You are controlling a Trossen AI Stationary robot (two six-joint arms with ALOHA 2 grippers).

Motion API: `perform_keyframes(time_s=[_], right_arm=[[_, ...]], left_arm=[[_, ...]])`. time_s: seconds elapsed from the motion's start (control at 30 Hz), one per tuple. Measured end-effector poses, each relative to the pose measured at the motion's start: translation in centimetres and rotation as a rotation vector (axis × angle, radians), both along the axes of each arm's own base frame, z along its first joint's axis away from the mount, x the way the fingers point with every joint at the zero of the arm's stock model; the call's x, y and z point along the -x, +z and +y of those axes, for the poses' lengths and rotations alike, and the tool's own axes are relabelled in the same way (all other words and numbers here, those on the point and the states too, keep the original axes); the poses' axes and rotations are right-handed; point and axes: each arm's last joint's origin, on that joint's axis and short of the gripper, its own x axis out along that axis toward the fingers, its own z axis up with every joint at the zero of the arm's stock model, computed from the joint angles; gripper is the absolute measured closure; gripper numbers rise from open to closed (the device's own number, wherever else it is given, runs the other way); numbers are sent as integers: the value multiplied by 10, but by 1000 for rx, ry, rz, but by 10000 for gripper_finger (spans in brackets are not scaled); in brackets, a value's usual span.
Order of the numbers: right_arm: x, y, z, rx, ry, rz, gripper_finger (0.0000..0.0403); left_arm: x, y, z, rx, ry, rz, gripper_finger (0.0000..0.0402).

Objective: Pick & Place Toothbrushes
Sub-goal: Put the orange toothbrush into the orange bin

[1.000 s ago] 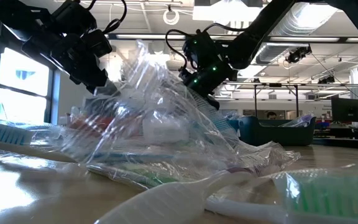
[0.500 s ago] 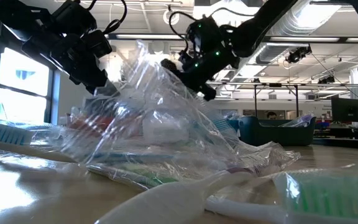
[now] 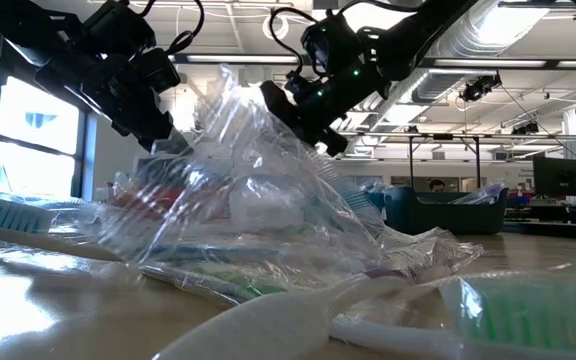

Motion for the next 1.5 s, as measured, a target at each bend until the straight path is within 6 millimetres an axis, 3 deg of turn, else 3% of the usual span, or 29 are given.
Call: perform_keyframes(time_s=[0.67,1.5], right_arm=[[-2,-2,8,-16,31,15,293],[-15,-2,79,-13,199,18,293]], left_arm=[[0,0,0,-2,-1,0,270],[0,0,0,-1,-1,1,270]])
